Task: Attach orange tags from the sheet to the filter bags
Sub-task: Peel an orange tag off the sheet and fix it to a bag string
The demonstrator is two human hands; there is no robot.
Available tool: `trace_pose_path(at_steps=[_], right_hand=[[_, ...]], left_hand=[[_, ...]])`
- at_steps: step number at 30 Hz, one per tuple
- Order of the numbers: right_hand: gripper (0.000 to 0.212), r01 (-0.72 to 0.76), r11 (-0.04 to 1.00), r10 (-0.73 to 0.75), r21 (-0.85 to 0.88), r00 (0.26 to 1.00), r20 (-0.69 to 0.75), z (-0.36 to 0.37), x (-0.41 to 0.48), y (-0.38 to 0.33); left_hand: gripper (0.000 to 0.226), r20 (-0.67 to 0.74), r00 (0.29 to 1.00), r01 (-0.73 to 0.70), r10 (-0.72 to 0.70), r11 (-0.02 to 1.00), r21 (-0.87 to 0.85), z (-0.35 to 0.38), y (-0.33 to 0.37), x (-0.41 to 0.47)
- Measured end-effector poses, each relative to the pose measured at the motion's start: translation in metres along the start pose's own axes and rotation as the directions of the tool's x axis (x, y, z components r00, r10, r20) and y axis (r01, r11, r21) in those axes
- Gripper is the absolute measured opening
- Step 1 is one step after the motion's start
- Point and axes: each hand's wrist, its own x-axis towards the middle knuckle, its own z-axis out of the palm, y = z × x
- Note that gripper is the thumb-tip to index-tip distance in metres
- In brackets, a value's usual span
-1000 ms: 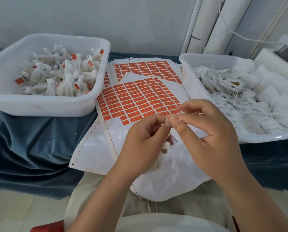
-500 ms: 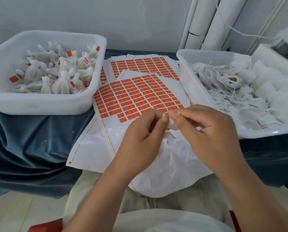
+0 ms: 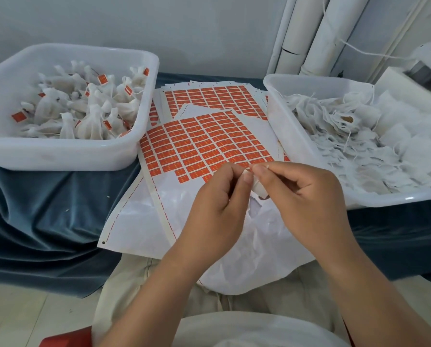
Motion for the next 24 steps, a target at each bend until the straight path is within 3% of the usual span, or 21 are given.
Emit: trace_pose_path(at_steps=[10, 16, 19, 21, 24], right_hand=[[0.020, 0.025, 0.999, -0.025, -0.027, 0.999, 0.020, 0.005, 0.001, 0.006], [0.017, -0.019, 0.998, 0.016, 0.066, 0.999, 0.049, 0.005, -0.001, 0.007], [0.017, -0.087, 0.986, 0.081, 0.143, 0.996, 0.049, 0.006, 0.000, 0.007], [0.019, -0.113, 0.980, 0.107, 0.162, 0.993, 0.042, 0.006, 0.001, 0.007], [0.021, -0.075, 0.988, 0.073, 0.139, 0.997, 0.016, 0.008, 0.000, 0.008]], left_hand=[[0.027, -0.073, 0.997, 0.014, -0.009, 0.998, 0.069, -0.008, 0.002, 0.003], [0.037, -0.079, 0.992, 0.092, -0.094, 0.995, -0.034, -0.011, 0.007, 0.003], [0.042, -0.049, 0.962, 0.260, -0.270, 0.954, -0.150, -0.014, 0.011, 0.003], [0.044, 0.033, 0.907, 0.413, -0.420, 0.868, -0.275, -0.019, 0.013, 0.006], [0.040, 0.164, 0.861, 0.502, -0.481, 0.754, -0.423, -0.026, 0.009, 0.010]])
